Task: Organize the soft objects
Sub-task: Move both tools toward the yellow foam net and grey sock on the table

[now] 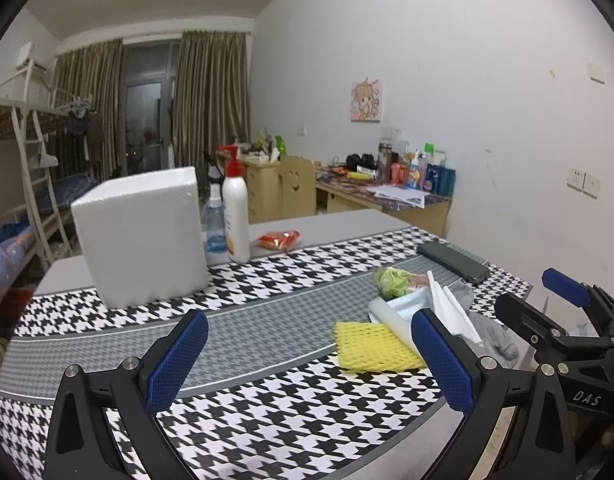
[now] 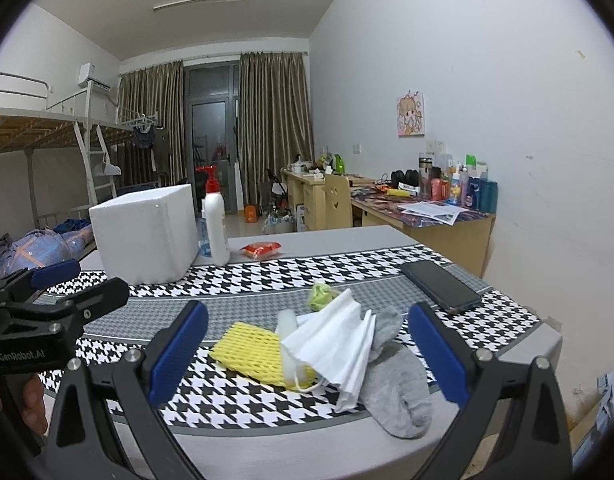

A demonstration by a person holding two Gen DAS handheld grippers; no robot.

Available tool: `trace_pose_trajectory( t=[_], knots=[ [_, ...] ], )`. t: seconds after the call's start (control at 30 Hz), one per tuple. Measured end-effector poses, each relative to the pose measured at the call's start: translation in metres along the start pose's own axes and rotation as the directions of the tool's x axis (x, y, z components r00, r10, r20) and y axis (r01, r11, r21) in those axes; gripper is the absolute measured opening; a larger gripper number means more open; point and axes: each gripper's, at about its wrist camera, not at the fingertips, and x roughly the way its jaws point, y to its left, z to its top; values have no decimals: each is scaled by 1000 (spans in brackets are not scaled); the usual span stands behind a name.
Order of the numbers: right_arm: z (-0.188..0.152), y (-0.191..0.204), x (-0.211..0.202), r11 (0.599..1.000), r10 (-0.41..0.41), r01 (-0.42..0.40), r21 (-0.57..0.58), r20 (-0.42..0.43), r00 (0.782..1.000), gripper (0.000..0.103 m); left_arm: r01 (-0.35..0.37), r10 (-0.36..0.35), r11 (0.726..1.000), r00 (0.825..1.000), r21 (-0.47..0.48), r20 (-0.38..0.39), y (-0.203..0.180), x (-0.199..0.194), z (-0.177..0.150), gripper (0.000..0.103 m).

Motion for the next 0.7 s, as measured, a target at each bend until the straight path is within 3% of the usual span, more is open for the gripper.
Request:
trace_pose_trajectory(
  t=[0.7],
  knots=[
    [-12, -26, 24, 1000, -10, 11, 7, -94, 995, 102, 51, -50, 999, 990, 3, -131, -25, 48, -9, 102]
  ],
)
